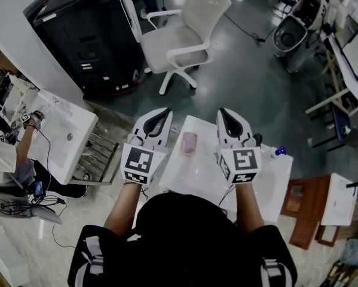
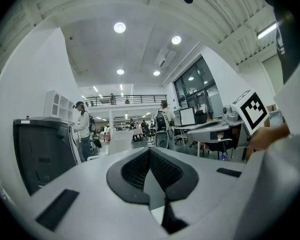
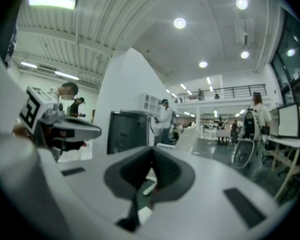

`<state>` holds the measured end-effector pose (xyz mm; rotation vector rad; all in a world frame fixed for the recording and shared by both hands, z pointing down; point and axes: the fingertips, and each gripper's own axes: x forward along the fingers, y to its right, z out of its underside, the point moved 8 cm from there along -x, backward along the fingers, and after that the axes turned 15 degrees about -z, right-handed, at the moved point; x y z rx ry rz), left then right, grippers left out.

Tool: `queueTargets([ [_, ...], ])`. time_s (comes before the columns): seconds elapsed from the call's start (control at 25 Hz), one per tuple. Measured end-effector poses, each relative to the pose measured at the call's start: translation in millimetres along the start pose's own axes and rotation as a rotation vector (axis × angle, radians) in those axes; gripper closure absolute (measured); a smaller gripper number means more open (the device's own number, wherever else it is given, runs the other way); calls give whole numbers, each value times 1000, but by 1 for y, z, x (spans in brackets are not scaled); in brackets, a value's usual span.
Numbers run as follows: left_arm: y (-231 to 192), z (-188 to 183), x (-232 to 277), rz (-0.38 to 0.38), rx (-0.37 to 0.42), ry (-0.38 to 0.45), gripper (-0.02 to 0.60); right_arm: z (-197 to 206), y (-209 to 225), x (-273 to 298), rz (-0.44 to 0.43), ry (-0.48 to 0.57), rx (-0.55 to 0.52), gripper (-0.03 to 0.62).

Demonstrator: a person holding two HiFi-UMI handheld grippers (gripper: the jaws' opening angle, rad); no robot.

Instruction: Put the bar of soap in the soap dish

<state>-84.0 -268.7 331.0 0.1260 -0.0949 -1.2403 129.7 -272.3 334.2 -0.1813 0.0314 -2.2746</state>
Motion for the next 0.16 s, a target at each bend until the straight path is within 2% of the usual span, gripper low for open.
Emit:
queueTargets([
  [0.16, -4, 1, 1, 0, 0, -1, 557, -2, -2, 3, -5, 8, 9, 559],
])
